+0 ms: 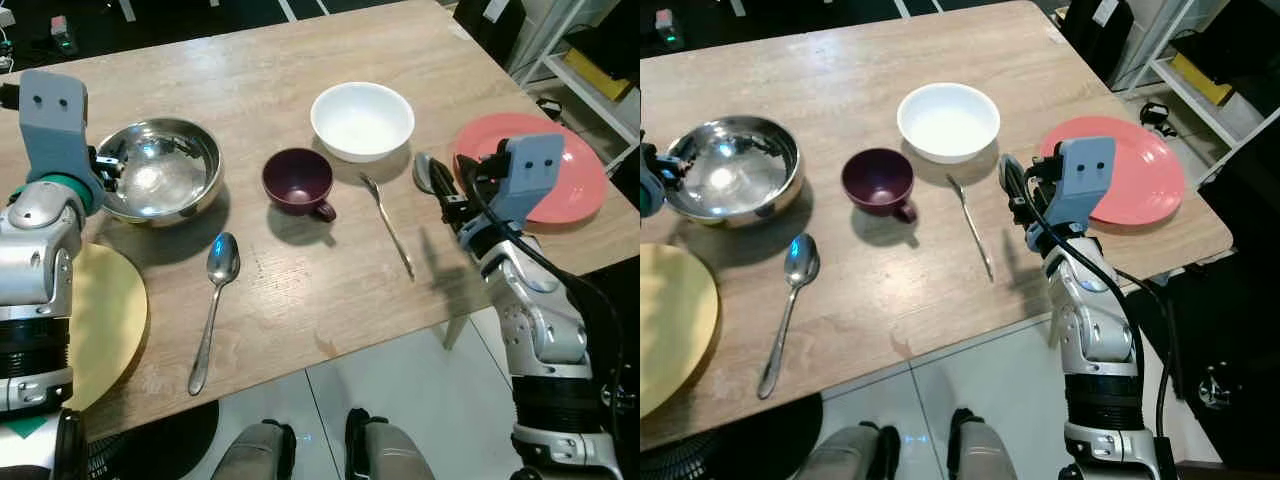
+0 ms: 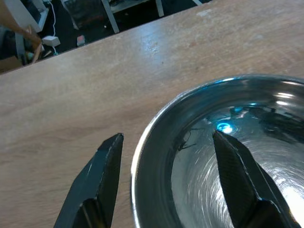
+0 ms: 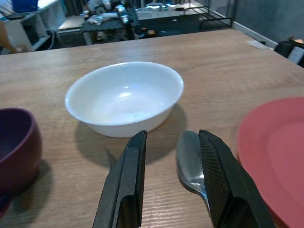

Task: Setting the table

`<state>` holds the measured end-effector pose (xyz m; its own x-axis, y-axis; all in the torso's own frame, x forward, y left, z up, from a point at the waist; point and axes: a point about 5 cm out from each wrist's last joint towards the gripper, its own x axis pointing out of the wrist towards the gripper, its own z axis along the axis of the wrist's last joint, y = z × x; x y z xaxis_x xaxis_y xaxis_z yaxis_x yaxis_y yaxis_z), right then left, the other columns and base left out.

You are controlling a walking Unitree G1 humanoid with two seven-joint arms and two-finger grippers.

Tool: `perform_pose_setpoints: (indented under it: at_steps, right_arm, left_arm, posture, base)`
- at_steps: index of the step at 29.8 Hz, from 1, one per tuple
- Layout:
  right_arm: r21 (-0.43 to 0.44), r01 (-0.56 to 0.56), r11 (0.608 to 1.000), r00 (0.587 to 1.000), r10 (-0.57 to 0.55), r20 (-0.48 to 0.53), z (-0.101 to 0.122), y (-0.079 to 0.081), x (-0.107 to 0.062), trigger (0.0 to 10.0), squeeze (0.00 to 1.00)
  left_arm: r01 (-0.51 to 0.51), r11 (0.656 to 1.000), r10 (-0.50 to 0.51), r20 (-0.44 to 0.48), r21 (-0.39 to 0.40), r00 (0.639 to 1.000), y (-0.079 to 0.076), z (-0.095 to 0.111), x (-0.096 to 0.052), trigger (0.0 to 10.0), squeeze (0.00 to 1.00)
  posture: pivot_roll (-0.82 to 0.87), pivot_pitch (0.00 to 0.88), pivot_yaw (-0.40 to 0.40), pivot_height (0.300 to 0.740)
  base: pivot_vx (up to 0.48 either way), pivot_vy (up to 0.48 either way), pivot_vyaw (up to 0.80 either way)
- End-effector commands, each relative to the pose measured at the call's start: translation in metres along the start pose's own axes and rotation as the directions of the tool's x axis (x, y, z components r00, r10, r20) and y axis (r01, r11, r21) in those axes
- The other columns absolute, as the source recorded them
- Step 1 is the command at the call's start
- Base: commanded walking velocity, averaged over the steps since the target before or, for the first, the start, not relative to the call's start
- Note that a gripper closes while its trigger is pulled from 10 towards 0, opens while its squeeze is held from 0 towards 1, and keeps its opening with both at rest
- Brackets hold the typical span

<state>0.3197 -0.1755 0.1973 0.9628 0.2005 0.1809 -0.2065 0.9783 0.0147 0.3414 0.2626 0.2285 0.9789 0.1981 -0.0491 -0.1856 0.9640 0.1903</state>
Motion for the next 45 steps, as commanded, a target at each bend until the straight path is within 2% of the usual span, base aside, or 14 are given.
perform_pose_setpoints:
  at_steps: [1, 8, 12, 13, 14, 16, 20, 24, 31, 42, 44, 45]
  right_arm:
    - [0.002, -0.021, 1.000, 1.000, 0.021, 0.013, 0.000, 0.000, -0.001, 10.0, 0.00]
    - [0.000, -0.042, 0.999, 0.999, 0.042, 0.033, 0.005, 0.002, 0.000, 10.0, 0.00]
    - [0.001, -0.046, 0.999, 0.998, 0.046, 0.034, 0.005, 0.002, 0.000, 10.0, 0.00]
    - [0.001, -0.047, 0.999, 0.998, 0.047, 0.032, 0.005, 0.002, -0.001, 10.0, 0.00]
    - [0.002, -0.048, 0.999, 0.998, 0.048, 0.030, 0.004, 0.001, -0.001, 10.0, 0.00]
    - [0.002, -0.048, 0.999, 0.998, 0.048, 0.030, 0.004, 0.001, -0.001, 10.0, 0.00]
    - [0.004, -0.051, 0.999, 0.998, 0.051, 0.029, 0.004, 0.001, -0.002, 10.0, 0.00]
    - [0.007, -0.056, 0.998, 0.998, 0.056, 0.031, 0.004, 0.001, -0.002, 10.0, 0.00]
    - [0.008, -0.060, 0.998, 0.998, 0.060, 0.028, 0.003, 0.002, -0.001, 10.0, 0.00]
    - [0.008, -0.062, 0.998, 0.998, 0.062, 0.027, 0.003, 0.002, -0.001, 10.0, 0.00]
    - [0.008, -0.062, 0.998, 0.998, 0.062, 0.027, 0.003, 0.002, -0.001, 10.0, 0.00]
    - [0.008, -0.060, 0.998, 0.998, 0.060, 0.026, 0.003, 0.001, -0.002, 10.0, 0.00]
  left_arm:
    - [-0.037, 0.999, 0.037, 0.020, -0.005, 0.999, 0.005, 0.004, 0.004, 10.0, 1.00]
    - [-0.086, 0.990, 0.081, -0.056, -0.107, 0.995, 0.014, -0.004, 0.022, 10.0, 1.00]
    - [-0.074, 0.991, 0.067, -0.067, -0.111, 0.996, 0.013, -0.005, 0.023, 10.0, 1.00]
    - [-0.062, 0.990, 0.052, -0.082, -0.127, 0.995, 0.012, -0.006, 0.023, 10.0, 0.65]
    - [-0.057, 0.988, 0.042, -0.104, -0.144, 0.994, 0.010, -0.009, 0.022, 10.0, 0.00]
    - [-0.057, 0.988, 0.042, -0.104, -0.144, 0.994, 0.010, -0.009, 0.022, 10.0, 0.00]
    - [-0.050, 0.981, 0.019, -0.160, -0.188, 0.987, 0.006, -0.019, 0.022, 10.0, 0.00]
    - [-0.065, 0.964, 0.008, -0.214, -0.258, 0.977, 0.002, -0.029, 0.021, 10.0, 0.00]
    - [-0.119, 0.956, 0.044, -0.270, -0.267, 0.962, 0.002, -0.042, 0.020, 10.0, 0.00]
    - [-0.159, 0.951, 0.089, -0.257, -0.267, 0.962, 0.006, -0.043, 0.019, 10.0, 0.00]
    - [-0.169, 0.953, 0.111, -0.228, -0.253, 0.967, 0.006, -0.041, 0.018, 10.0, 0.00]
    - [-0.168, 0.961, 0.132, -0.171, -0.220, 0.976, 0.006, -0.035, 0.017, 10.0, 0.00]
  posture:
    - [0.13, 0.097, 0.061, 0.740]
    - [0.10, 0.121, 0.061, 0.740]
    - [0.10, 0.125, 0.061, 0.740]
    - [0.10, 0.126, 0.061, 0.740]
    - [0.10, 0.127, 0.060, 0.740]
    - [0.10, 0.127, 0.060, 0.740]
    - [0.10, 0.129, 0.060, 0.740]
    - [0.10, 0.130, 0.059, 0.740]
    - [0.10, 0.130, 0.053, 0.740]
    - [0.10, 0.127, 0.053, 0.740]
    - [0.09, 0.128, 0.056, 0.740]
    - [0.09, 0.128, 0.055, 0.740]
  base:
    - [0.000, 0.000, 0.00]
    - [0.000, 0.000, 0.00]
    - [0.000, 0.000, 0.00]
    - [0.000, 0.000, 0.00]
    - [0.000, 0.000, 0.00]
    - [0.000, 0.000, 0.00]
    - [0.000, 0.000, 0.00]
    - [0.000, 0.000, 0.00]
    - [0.000, 0.000, 0.00]
    - [0.000, 0.000, 0.00]
    - [0.000, 0.000, 0.00]
    - [0.000, 0.000, 0.00]
